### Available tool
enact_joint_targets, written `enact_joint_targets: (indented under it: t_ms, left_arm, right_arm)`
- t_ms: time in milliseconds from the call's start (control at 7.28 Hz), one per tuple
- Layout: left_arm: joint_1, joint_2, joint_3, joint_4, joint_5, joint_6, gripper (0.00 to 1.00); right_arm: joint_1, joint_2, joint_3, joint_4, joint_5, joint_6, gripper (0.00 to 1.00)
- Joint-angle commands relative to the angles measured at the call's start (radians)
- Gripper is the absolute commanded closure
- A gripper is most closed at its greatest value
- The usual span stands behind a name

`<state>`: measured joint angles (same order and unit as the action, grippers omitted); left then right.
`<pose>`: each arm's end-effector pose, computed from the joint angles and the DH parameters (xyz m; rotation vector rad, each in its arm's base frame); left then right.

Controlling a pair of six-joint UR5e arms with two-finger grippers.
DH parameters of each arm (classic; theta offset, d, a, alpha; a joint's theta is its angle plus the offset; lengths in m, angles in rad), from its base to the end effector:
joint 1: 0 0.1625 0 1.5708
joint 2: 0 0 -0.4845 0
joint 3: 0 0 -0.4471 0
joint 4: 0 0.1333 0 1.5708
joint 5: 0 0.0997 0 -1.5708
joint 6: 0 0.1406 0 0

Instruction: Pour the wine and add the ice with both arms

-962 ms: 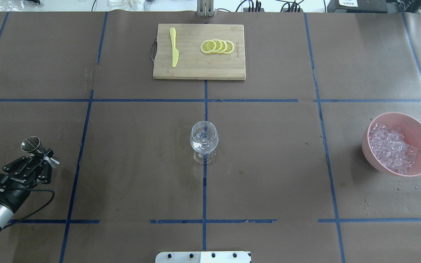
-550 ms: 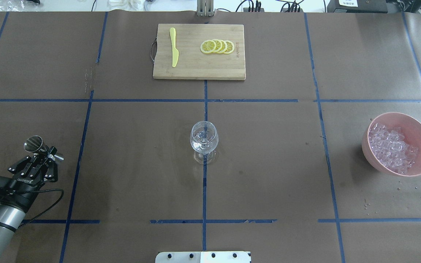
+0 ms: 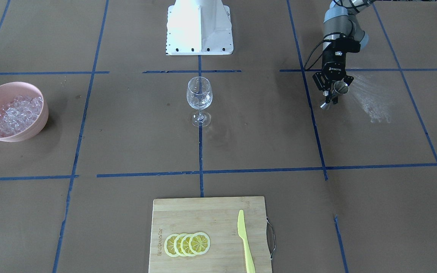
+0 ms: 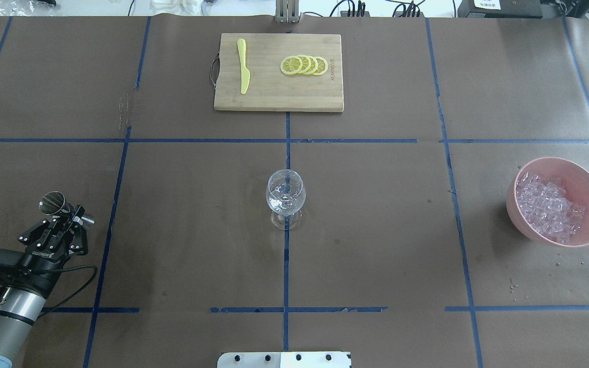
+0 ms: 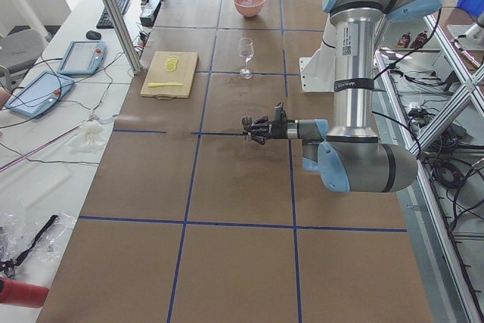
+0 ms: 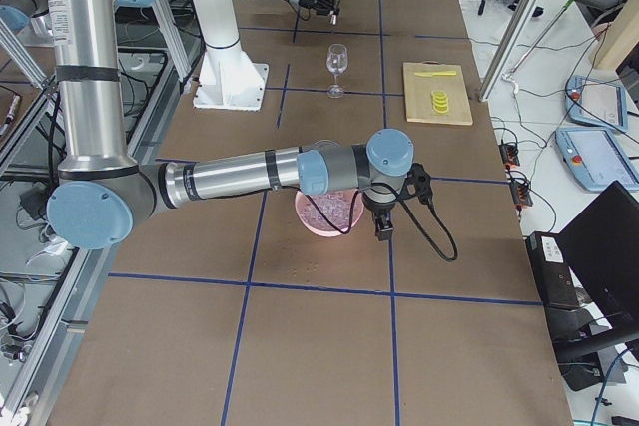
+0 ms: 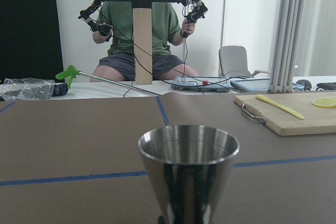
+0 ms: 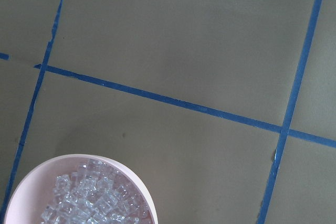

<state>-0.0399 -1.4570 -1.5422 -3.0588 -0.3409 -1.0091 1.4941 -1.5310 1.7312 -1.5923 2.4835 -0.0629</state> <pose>0.4447 -0.2838 0.6206 1.2909 0.7822 -0.4051 -0.0217 -0.5709 0.6246 0.1601 -0.9129 -0.2110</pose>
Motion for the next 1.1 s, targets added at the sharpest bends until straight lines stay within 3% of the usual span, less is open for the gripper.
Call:
enact_joint_targets:
  t_ms: [0, 962]
  left_arm:
    - [0.005, -0.002, 0.028, 0.0, -0.001, 0.001, 0.86]
    - [0.009, -0.002, 0.04, -0.002, -0.02, -0.002, 0.75]
  right_arm:
    - [0.0, 0.0, 0.001, 0.0, 0.0, 0.0, 0.0]
    - [0.0, -0.001, 0.001, 0.0, 0.0, 0.0, 0.0]
